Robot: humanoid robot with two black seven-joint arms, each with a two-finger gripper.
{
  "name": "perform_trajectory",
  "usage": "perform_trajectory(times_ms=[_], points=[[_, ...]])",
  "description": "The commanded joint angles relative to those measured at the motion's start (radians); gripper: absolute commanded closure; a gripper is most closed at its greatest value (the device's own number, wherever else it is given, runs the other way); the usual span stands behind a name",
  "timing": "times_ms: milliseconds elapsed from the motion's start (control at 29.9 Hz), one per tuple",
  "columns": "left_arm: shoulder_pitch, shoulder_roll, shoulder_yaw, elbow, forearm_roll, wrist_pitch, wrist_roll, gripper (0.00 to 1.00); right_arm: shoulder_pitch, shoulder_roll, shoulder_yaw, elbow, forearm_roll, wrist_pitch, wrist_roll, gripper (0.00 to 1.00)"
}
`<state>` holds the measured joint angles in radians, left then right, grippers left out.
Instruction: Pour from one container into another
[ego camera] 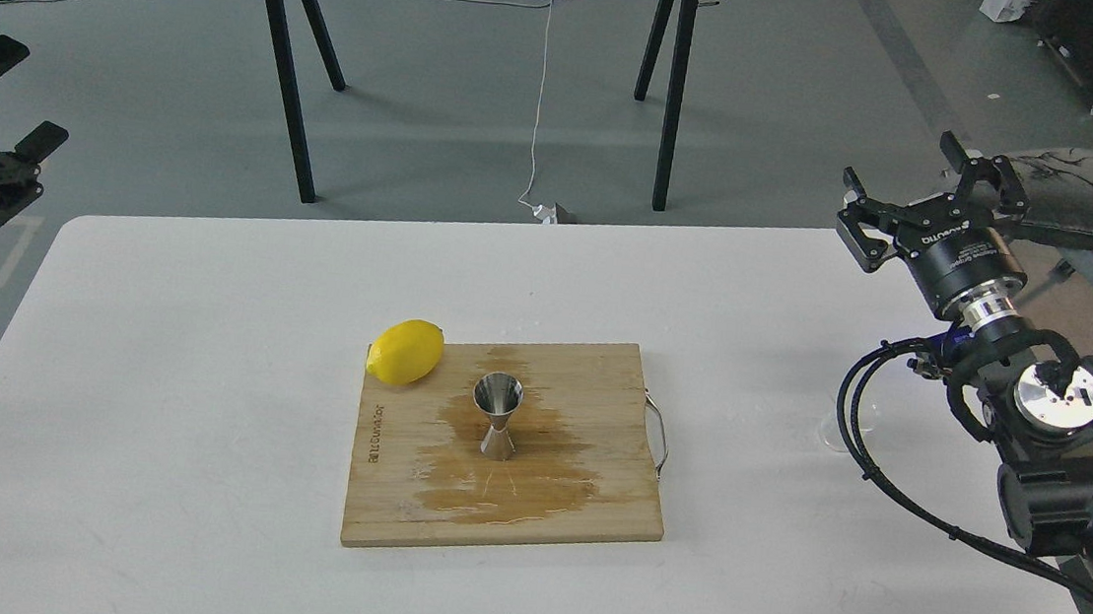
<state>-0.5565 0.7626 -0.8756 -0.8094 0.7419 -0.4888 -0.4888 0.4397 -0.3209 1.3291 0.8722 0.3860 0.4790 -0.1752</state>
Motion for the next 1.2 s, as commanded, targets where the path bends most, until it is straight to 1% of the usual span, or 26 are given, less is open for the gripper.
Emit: perform_trajectory(times_ms=[0,134,234,401,434,468,501,568,601,668,702,768,802,869,1036,1169], points=[[-0.002,-0.020,0.001,-0.007,-0.007,0.000,0.000,0.02,-0.116,-0.041,0.059,0.193,0.008,-0.179,-0.003,0.01],[-0.003,-0.022,0.003,-0.028,-0.007,0.000,0.000,0.02,-0.208,-0.127,0.084,0.338,0.030,-0.437,-0.010,0.01],[-0.005,-0.026,0.007,-0.028,-0.007,0.000,0.000,0.02,-0.257,-0.159,0.125,0.398,0.092,-0.586,-0.039,0.01],[-0.005,-0.037,0.007,-0.028,-0.007,0.000,0.000,0.02,-0.308,-0.224,0.137,0.464,0.139,-0.765,-0.067,0.01],[-0.005,-0.037,0.007,-0.028,-0.007,0.000,0.000,0.02,-0.325,-0.228,0.139,0.467,0.143,-0.784,-0.084,0.01],[-0.003,-0.037,0.007,-0.028,-0.007,0.000,0.000,0.02,-0.341,-0.230,0.139,0.467,0.146,-0.796,-0.114,0.01],[-0.002,-0.037,0.007,-0.028,-0.007,0.000,0.000,0.02,-0.354,-0.230,0.137,0.467,0.146,-0.798,-0.153,0.01],[-0.002,-0.036,0.007,-0.028,-0.006,0.000,0.000,0.02,-0.375,-0.231,0.125,0.467,0.146,-0.798,-0.211,0.01],[0.000,-0.034,0.007,-0.028,-0.006,0.000,0.000,0.02,-0.392,-0.231,0.122,0.467,0.145,-0.793,-0.233,0.01],[0.004,-0.032,0.007,-0.028,-0.006,0.000,0.000,0.02,-0.421,-0.230,0.117,0.467,0.136,-0.778,-0.253,0.01],[0.006,-0.031,0.007,-0.028,-0.006,0.000,0.000,0.02,-0.432,-0.230,0.114,0.467,0.131,-0.758,-0.259,0.01],[0.012,-0.032,0.007,-0.027,-0.006,0.000,0.000,0.02,-0.456,-0.230,0.096,0.465,0.126,-0.685,-0.274,0.01],[0.012,-0.032,0.007,-0.027,-0.004,0.000,0.000,0.02,-0.469,-0.230,0.087,0.462,0.125,-0.645,-0.277,0.01],[0.013,-0.036,0.009,-0.028,-0.004,0.000,0.000,0.02,-0.486,-0.228,0.081,0.453,0.120,-0.608,-0.277,0.01],[0.013,-0.036,0.009,-0.027,-0.001,0.000,0.000,0.02,-0.495,-0.215,0.074,0.412,0.100,-0.596,-0.276,0.01],[0.018,-0.032,0.009,-0.027,0.001,0.000,0.000,0.02,-0.493,-0.205,0.094,0.344,0.102,-0.577,-0.276,0.01]])
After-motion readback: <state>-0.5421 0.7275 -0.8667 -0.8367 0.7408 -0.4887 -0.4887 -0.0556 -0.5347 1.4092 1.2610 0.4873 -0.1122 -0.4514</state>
